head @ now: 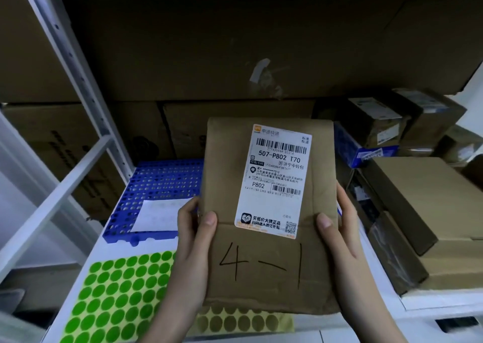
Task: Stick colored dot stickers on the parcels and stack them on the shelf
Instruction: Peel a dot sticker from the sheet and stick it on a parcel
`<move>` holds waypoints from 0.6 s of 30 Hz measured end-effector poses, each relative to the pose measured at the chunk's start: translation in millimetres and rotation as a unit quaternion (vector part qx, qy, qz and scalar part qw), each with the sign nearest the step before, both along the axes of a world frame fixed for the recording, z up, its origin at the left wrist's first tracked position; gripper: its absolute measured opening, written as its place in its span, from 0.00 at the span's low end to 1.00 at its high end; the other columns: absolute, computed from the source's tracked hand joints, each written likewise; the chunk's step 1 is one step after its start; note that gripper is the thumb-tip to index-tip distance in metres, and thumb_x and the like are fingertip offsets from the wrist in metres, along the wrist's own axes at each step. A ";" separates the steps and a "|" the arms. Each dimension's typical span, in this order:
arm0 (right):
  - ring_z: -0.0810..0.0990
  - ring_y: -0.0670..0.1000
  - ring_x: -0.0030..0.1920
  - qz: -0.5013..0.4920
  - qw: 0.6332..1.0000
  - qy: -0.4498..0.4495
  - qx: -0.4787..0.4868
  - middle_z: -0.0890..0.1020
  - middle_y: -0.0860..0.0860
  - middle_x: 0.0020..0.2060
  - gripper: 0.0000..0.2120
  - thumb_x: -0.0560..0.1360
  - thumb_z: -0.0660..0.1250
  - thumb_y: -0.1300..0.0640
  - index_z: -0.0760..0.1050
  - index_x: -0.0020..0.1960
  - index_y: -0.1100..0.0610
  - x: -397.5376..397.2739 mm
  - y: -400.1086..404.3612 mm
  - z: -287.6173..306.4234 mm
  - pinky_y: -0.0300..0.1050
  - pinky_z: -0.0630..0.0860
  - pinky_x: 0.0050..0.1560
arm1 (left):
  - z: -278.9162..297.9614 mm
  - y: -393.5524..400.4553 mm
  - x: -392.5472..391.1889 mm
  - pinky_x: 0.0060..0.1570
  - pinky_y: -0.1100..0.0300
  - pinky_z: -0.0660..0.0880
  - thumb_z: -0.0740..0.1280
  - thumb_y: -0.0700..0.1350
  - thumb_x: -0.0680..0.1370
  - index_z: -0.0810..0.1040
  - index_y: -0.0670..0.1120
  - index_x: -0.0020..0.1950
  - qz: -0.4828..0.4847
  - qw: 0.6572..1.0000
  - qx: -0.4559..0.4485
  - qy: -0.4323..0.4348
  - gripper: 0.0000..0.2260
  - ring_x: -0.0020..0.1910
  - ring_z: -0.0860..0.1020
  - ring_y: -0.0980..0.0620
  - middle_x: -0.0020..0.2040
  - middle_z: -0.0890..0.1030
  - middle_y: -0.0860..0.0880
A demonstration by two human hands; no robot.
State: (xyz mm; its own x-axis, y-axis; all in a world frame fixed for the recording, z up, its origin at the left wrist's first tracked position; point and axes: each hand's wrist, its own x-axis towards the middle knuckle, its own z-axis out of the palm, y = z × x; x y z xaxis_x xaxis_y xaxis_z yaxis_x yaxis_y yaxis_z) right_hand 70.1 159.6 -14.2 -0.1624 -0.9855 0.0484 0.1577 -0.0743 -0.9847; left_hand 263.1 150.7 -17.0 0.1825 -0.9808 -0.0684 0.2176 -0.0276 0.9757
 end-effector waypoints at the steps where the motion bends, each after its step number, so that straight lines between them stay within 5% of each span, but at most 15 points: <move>1: 0.74 0.27 0.53 -0.004 1.000 0.007 0.007 0.71 0.22 0.53 0.26 0.67 0.62 0.40 0.62 0.63 0.28 -2.3 -1.8 -4.9 0.33 0.72 0.51 | -2.9 -2.1 -3.1 0.45 0.54 0.75 0.63 0.62 0.65 0.71 0.63 0.57 -0.001 1.000 0.001 -0.004 0.21 0.51 0.80 0.54 0.56 0.79 0.54; 5: 0.76 0.28 0.47 -0.014 0.997 0.054 0.045 0.73 0.32 0.55 0.24 0.73 0.66 0.41 0.63 0.66 0.41 -15.1 -13.8 -25.5 0.27 0.72 0.41 | -20.3 -11.0 -19.8 0.38 0.64 0.75 0.62 0.57 0.74 0.70 0.61 0.59 -0.003 1.000 0.017 -0.026 0.14 0.44 0.80 0.63 0.53 0.79 0.58; 10: 0.76 0.46 0.60 -0.041 0.979 0.156 0.124 0.73 0.45 0.63 0.31 0.67 0.63 0.29 0.68 0.67 0.40 -50.9 -27.8 -57.9 0.52 0.73 0.62 | -59.2 -30.1 -48.9 0.57 0.50 0.75 0.61 0.60 0.75 0.70 0.58 0.62 -0.055 0.993 0.085 -0.062 0.17 0.57 0.76 0.52 0.60 0.75 0.52; 14: 0.73 0.49 0.60 -0.062 0.964 0.193 0.171 0.70 0.48 0.62 0.23 0.75 0.61 0.37 0.69 0.67 0.45 -81.2 -26.3 -85.3 0.50 0.70 0.63 | -94.5 -34.5 -75.2 0.59 0.53 0.74 0.62 0.57 0.78 0.72 0.54 0.63 -0.113 0.981 0.128 -0.094 0.16 0.57 0.76 0.53 0.61 0.76 0.50; 18: 0.74 0.51 0.62 -0.084 0.945 0.249 0.193 0.75 0.52 0.61 0.31 0.70 0.60 0.31 0.73 0.65 0.48 -109.6 -22.1 -114.4 0.57 0.70 0.65 | -115.3 -31.6 -99.0 0.60 0.60 0.69 0.61 0.53 0.80 0.66 0.49 0.72 -0.165 0.964 0.154 -0.138 0.22 0.63 0.73 0.53 0.66 0.73 0.52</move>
State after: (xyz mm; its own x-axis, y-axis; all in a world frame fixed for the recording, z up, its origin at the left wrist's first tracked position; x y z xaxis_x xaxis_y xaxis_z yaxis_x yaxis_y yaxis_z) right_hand -39.5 137.5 -128.7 -0.3697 -0.9081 -0.1969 -0.3158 0.3220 -0.8925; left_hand 164.1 119.2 -132.3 -0.0833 -0.9295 -0.3594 -0.1186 -0.3488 0.9296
